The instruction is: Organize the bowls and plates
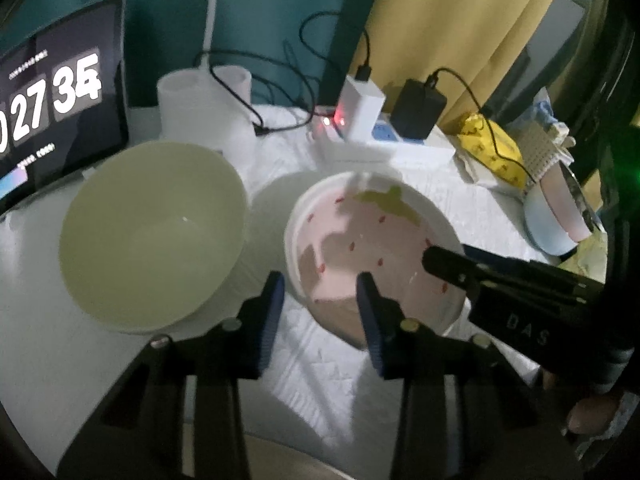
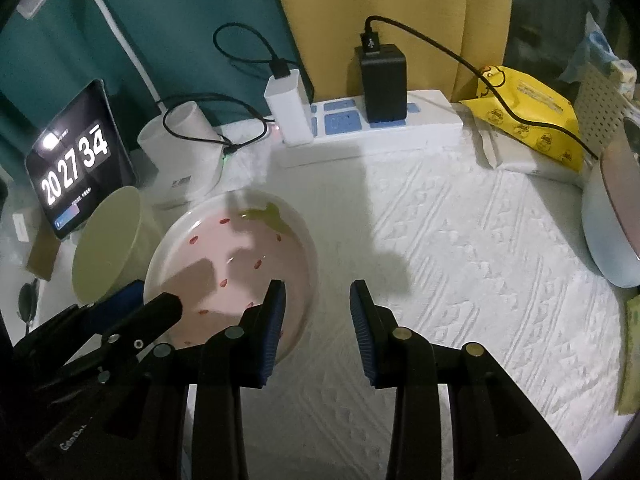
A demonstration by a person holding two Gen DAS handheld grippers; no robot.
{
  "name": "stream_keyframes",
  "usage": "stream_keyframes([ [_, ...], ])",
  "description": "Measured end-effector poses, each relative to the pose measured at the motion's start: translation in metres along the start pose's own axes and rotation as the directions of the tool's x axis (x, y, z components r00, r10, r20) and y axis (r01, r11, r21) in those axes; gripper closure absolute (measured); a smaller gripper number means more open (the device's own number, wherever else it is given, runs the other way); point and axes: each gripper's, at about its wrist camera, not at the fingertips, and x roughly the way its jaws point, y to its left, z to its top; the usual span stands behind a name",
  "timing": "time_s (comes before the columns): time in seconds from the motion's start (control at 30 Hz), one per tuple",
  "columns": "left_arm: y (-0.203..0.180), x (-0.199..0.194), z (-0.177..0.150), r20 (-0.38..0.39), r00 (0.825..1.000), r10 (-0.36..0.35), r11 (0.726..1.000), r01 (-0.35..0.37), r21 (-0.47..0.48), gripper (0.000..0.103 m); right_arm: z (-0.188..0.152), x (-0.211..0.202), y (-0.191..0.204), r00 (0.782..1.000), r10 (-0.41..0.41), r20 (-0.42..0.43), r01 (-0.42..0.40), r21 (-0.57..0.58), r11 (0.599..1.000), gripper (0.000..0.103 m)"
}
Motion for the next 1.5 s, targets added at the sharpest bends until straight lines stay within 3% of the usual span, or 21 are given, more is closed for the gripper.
stream_keyframes([
  [0.17, -0.001, 0.010, 0.000, -0.018, 1.000, 0.009, 1.000, -0.009, 0.004, 0.074, 0.000, 0.006, 0.002, 1.000, -0.018, -0.006, 0.018, -0.015, 1.000, 0.077],
  [0.43, -0.002, 0.012, 0.001, -0.009, 1.000, 0.019, 1.000, -0.019, 0.015, 0.075, -0.001, 0.012, 0.006, 1.000, -0.025, -0.019, 0.024, -0.052, 0.998, 0.089],
  [0.83, -0.010, 0.004, -0.001, 0.031, 0.999, 0.035, 0.998, -0.037, 0.053, 0.079, -0.006, 0.004, 0.002, 0.999, -0.029, 0.024, 0.030, -0.034, 0.999, 0.091],
  [1.5, -0.023, -0.062, -0.006, 0.170, 0.985, 0.016, 0.996, -0.031, 0.086, 0.079, -0.013, -0.066, 0.016, 0.988, 0.005, 0.157, 0.003, -0.049, 0.999, 0.091],
])
